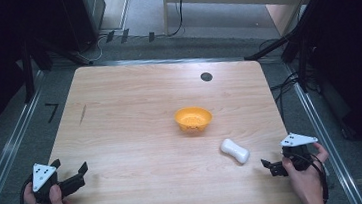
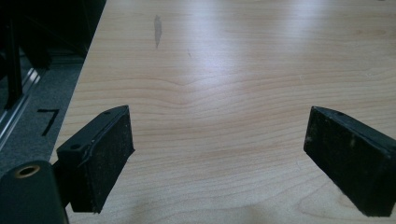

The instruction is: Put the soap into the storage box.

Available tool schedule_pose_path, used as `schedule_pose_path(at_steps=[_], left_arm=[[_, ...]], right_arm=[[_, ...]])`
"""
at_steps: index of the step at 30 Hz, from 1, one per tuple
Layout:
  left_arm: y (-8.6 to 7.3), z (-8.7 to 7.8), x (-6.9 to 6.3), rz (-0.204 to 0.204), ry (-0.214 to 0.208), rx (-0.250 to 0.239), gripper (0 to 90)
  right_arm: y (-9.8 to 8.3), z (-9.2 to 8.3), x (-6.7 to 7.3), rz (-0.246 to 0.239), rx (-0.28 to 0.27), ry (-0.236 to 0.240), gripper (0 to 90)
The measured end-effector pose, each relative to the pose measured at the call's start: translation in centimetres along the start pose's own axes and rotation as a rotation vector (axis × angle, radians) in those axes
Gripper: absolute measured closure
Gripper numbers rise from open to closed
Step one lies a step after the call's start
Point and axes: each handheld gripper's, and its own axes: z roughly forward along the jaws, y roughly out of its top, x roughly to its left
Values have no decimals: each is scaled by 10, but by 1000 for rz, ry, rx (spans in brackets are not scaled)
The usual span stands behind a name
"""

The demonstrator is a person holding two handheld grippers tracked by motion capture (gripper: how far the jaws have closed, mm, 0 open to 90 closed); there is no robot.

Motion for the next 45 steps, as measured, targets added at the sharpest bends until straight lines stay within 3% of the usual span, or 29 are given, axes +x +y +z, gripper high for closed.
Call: schedule_pose_path(at_steps=[7,11,19,32,45], left_arm=[[0,1,-1,7,1,2,87],[0,1,-1,9,1,2,87],[0,1,-1,12,1,8,87],[0,1,-2,17,-2,12,87],[1,2,-2,17,-6,14,87]], right_arm=[[16,6,1,-38,71,13,0],[20,8,1,-41,98,30,0],[31,15,2,-54,207,77,0],[50,24,10,-85,324,108,0],[60,32,20,-78,381,166,4]])
